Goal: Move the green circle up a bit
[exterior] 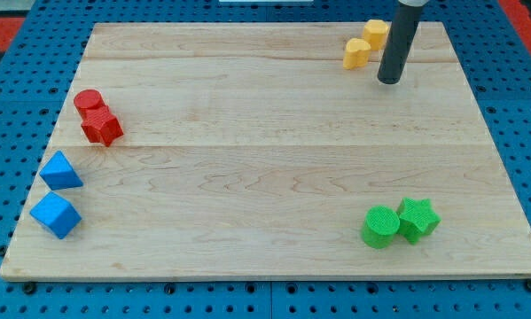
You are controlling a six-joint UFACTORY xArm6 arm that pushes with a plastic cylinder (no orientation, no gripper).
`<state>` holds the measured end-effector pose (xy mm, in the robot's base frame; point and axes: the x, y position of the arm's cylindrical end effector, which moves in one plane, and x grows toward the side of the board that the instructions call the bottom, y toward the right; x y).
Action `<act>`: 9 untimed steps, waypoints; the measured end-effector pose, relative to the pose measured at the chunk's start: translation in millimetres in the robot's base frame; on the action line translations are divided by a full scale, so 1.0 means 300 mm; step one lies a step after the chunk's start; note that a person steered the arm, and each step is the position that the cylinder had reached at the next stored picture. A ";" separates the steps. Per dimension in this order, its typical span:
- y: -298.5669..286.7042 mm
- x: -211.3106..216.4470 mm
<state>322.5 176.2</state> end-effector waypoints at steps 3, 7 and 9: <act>-0.172 -0.030; 0.020 0.037; 0.540 0.314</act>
<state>416.8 338.3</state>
